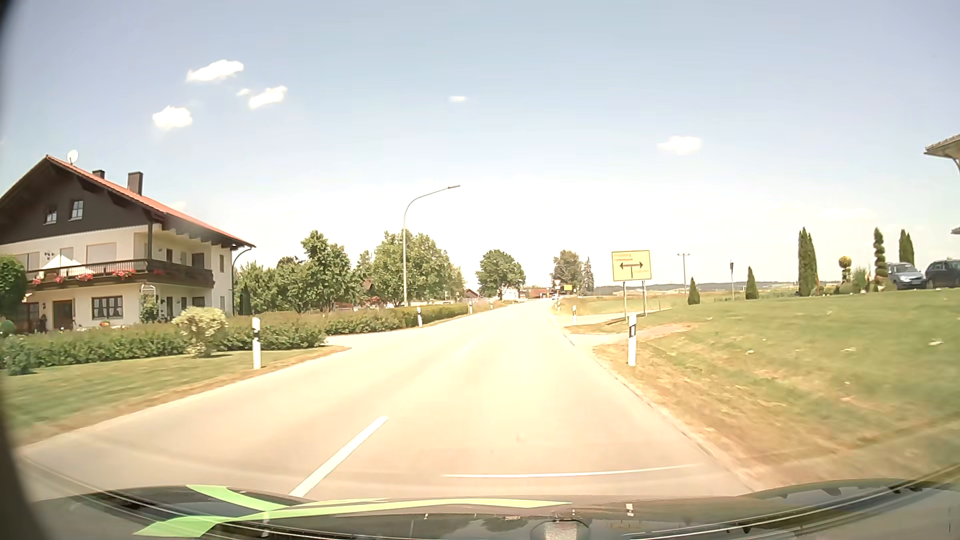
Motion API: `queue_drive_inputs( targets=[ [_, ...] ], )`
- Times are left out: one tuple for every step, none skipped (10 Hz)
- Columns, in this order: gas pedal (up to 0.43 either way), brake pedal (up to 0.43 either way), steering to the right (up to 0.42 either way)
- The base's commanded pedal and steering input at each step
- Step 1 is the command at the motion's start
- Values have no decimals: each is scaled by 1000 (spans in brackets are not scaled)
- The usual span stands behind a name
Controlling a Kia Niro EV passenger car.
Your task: Follow the waypoints while adhering to traffic rules and regulations
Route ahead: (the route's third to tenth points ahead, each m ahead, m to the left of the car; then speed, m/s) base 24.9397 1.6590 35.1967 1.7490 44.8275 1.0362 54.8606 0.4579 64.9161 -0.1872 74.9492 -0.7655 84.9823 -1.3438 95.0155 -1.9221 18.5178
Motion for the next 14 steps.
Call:
queue_drive_inputs(
  targets=[
    [0,0,3],
    [0,0,3],
    [0,0,3],
    [47,0,3],
    [59,0,3],
    [79,0,3],
    [87,0,4],
    [110,0,5],
    [118,0,6],
    [130,0,6],
    [130,0,6],
    [130,0,5],
    [130,0,6],
    [130,0,5]
  ],
)
